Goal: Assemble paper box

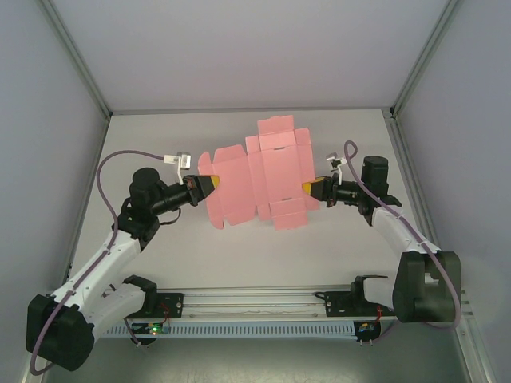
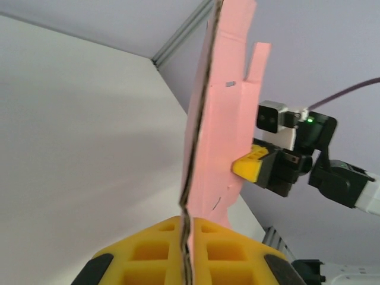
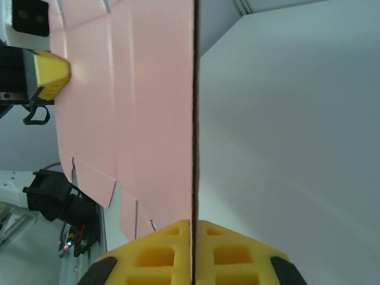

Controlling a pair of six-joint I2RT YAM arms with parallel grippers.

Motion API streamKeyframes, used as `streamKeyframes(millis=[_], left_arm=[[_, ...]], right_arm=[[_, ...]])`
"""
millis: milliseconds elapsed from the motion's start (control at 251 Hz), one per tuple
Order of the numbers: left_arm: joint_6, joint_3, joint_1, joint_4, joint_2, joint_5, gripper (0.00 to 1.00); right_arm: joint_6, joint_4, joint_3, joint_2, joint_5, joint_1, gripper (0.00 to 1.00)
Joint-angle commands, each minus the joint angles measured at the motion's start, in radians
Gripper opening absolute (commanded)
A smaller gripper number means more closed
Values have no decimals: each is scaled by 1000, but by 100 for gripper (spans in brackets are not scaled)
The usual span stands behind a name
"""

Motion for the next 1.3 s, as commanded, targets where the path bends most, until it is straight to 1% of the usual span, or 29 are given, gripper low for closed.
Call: streamKeyframes(millis=[0, 12, 20, 28, 76, 136, 172, 212, 243, 311, 379, 419, 479, 527, 583, 623, 670, 726, 850, 930, 1014, 1066, 1141, 1297], left_arm=[[59, 27, -5, -166, -19, -164, 72], [72, 35, -5, -200, -20, -186, 92], [80, 40, -6, -221, -21, -203, 98], [89, 45, -6, -243, -23, -221, 100], [122, 75, -6, -369, -33, -340, 100], [147, 85, -6, -472, -55, -493, 100], [156, 90, -6, -519, -70, -567, 100], [164, 96, -6, -554, -80, -611, 100], [172, 105, -6, -575, -83, -621, 100], [179, 131, -5, -597, -65, -600, 100], [135, 125, -3, -535, -36, -547, 100], [102, 118, 6, -486, -4, -482, 100], [68, 133, 25, -426, 61, -364, 100], [63, 158, 30, -397, 119, -312, 100], [62, 191, 31, -384, 185, -308, 100], [69, 214, 31, -384, 231, -315, 100], [72, 239, 35, -385, 282, -323, 100], [85, 261, 39, -382, 337, -330, 100], [63, 290, 62, -348, 439, -340, 100], [65, 306, 67, -339, 497, -362, 100], [79, 334, 68, -331, 553, -352, 100], [96, 352, 69, -318, 589, -297, 100], [108, 361, 66, -293, 629, -258, 100], [140, 351, 62, -265, 680, -226, 100]], right_arm=[[-93, -40, 52, -5, 45, 24, 0], [-123, -82, 70, -1, 64, 26, 0], [-148, -114, 82, 2, 78, 29, 0], [-176, -151, 96, 4, 93, 34, 0], [-330, -366, 180, 24, 200, 68, 0], [-526, -594, 268, 55, 332, 131, 0], [-664, -717, 309, 79, 366, 166, 0], [-788, -824, 348, 108, 393, 196, 0], [-840, -879, 381, 134, 423, 212, 0], [-874, -928, 454, 190, 531, 245, 0], [-908, -958, 529, 248, 645, 286, 0], [-939, -970, 570, 285, 707, 308, 1], [-970, -970, 634, 349, 819, 333, 1], [-990, -962, 695, 409, 911, 350, 1], [-994, -927, 748, 472, 994, 371, 0], [-1029, -903, 768, 506, 1037, 389, 0], [-1043, -840, 757, 533, 1087, 414, 0], [-1058, -756, 724, 544, 1117, 434, 1], [-1108, -511, 592, 529, 1082, 449, 0], [-1127, -400, 530, 517, 1046, 452, 1], [-1145, -386, 517, 511, 1009, 458, 0], [-1149, -393, 519, 515, 1012, 466, 0], [-1149, -390, 517, 511, 1024, 473, 0], [-1135, -377, 500, 487, 1012, 479, 0]])
